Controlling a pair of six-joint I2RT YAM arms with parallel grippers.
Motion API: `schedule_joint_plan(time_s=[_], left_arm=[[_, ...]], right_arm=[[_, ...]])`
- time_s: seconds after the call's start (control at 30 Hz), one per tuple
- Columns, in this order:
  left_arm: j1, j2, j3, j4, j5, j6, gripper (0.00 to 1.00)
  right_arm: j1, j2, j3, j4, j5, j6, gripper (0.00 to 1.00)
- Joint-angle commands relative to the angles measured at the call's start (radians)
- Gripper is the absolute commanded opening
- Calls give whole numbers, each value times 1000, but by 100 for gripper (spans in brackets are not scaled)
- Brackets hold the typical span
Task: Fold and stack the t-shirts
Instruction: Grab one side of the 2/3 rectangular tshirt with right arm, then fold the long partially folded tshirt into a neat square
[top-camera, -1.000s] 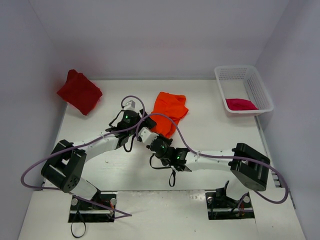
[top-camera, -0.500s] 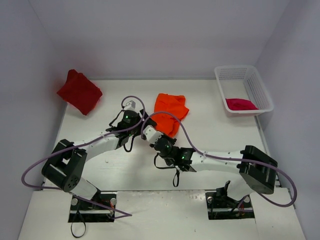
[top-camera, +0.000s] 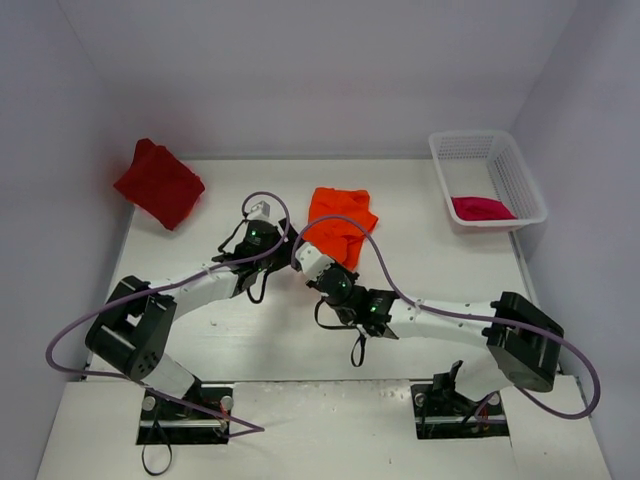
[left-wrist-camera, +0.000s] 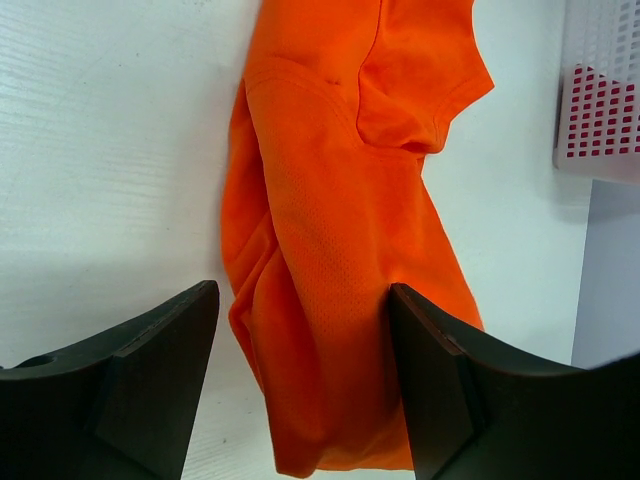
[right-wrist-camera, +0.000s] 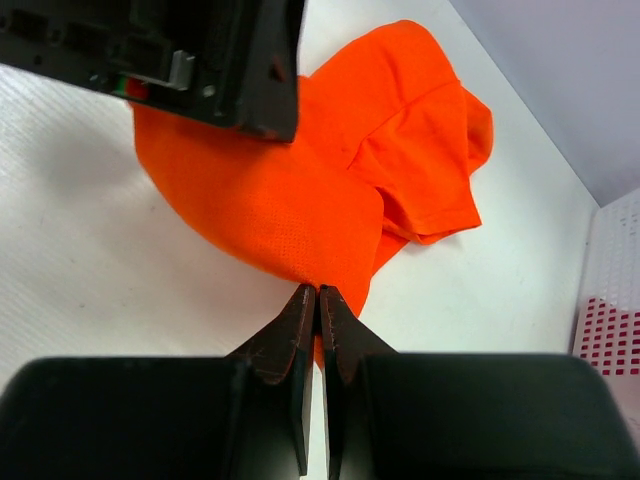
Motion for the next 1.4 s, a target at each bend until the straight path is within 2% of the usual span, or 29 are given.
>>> schedule_joint_plan(time_s=[0.0,1.37], left_arm=[[8,-13,19,60,1,3,63],[30,-50,-38,65,-2,-4,63]], right_arm=[[-25,-69,43,28,-9,-6,0],[-162,46,174,62,-117,-40,0]])
